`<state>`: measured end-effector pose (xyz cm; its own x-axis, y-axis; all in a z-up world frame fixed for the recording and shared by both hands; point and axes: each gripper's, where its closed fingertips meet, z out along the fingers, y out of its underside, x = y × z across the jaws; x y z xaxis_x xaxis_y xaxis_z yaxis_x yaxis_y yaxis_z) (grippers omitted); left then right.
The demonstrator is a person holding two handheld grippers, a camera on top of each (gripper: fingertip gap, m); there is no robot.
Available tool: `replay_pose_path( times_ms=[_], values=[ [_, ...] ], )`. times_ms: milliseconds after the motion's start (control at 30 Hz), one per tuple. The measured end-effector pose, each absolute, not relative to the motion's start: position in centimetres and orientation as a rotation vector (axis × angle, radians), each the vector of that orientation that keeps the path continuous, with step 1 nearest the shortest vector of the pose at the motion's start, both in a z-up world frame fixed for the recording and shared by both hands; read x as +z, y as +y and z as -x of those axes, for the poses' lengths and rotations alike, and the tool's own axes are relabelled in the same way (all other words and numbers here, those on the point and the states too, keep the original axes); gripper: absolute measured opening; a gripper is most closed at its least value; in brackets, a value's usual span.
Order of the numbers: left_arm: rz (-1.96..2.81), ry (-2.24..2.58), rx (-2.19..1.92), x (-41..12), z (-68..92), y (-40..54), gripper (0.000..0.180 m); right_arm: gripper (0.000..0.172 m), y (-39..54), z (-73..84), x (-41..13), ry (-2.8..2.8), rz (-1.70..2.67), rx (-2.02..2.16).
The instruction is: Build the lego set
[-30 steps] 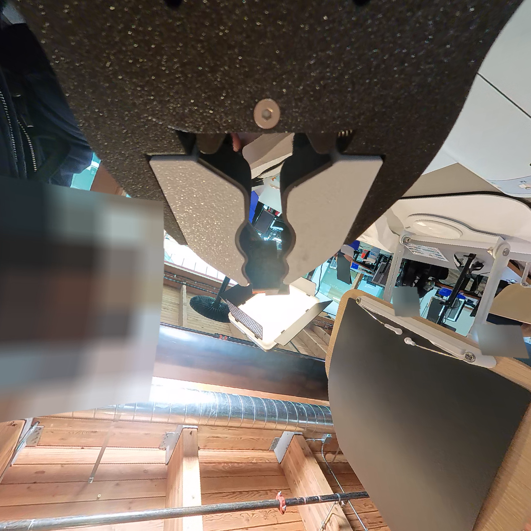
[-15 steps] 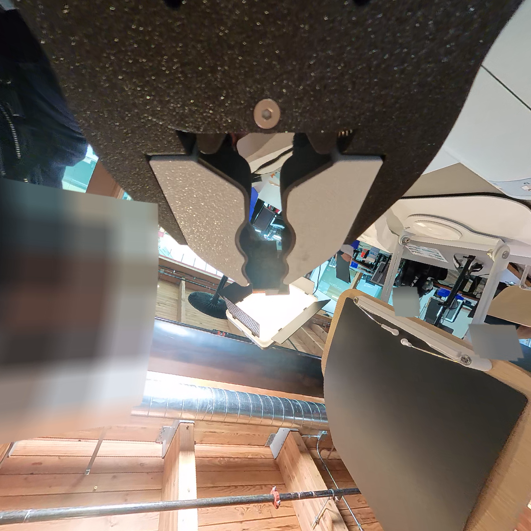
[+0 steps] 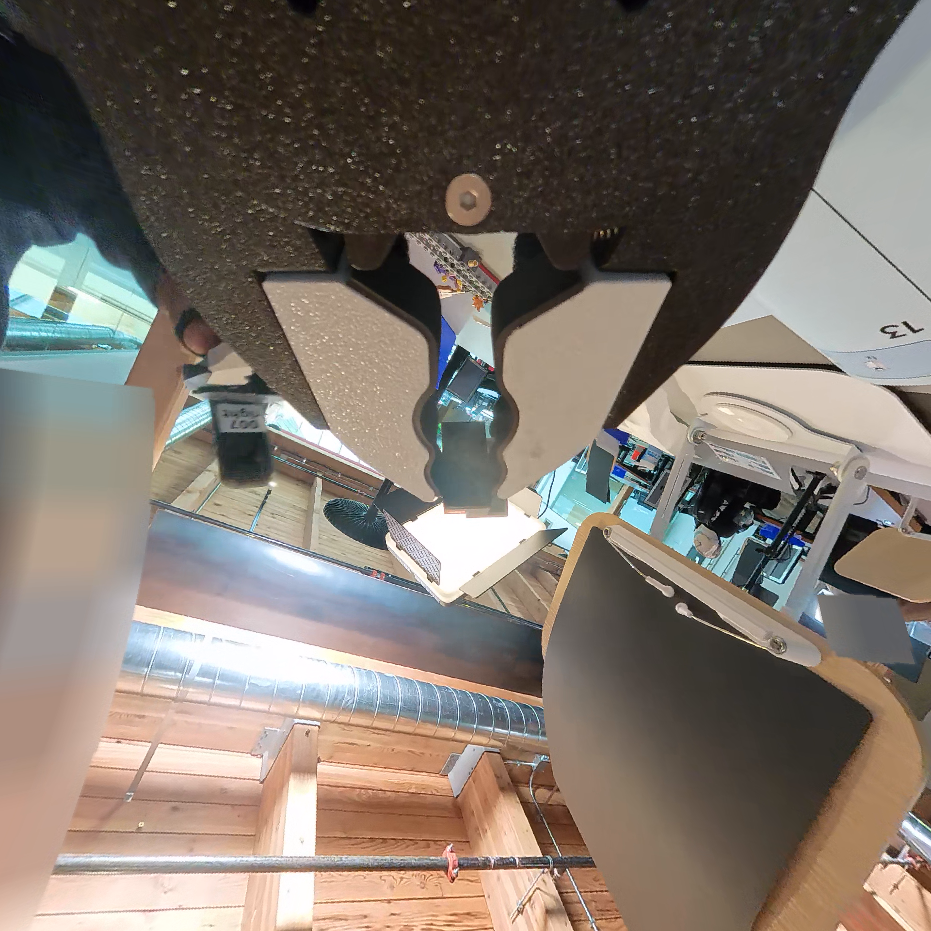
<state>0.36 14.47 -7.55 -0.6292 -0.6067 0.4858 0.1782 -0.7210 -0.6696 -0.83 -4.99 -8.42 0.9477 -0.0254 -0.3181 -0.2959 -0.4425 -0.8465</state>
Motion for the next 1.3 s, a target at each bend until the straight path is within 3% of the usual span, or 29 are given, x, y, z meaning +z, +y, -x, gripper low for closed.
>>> replay_pose_path(
  times_ms=[167,267,400,533,900,1300],
  values=[
    [1.033,0.808,-2.383,-7.7,-0.8,14.7,0.017,0.019,-26.2,-11.6,-7.1,0.467,2.513,-0.223],
    [1.037,0.840,-2.401,-7.6,-0.8,14.4,0.017,0.016,-36.7,-17.0,-11.0,0.695,2.844,-0.215],
    [1.025,0.882,-2.379,-7.6,-0.4,14.4,0.017,0.016,-42.6,-20.1,-16.7,0.713,3.175,-0.124],
    [1.027,0.807,-2.415,-7.5,0.1,15.3,0.017,0.013,-44.5,-19.7,-19.9,0.646,3.396,0.074],
    [1.020,0.798,-2.442,-7.4,0.1,15.3,0.017,0.012,-45.3,-20.4,-23.0,0.659,3.452,0.165],
    [1.026,0.798,-2.451,-7.4,-0.2,15.2,0.017,0.008,-44.8,-19.8,-20.9,0.636,3.416,0.054]
  ],
)
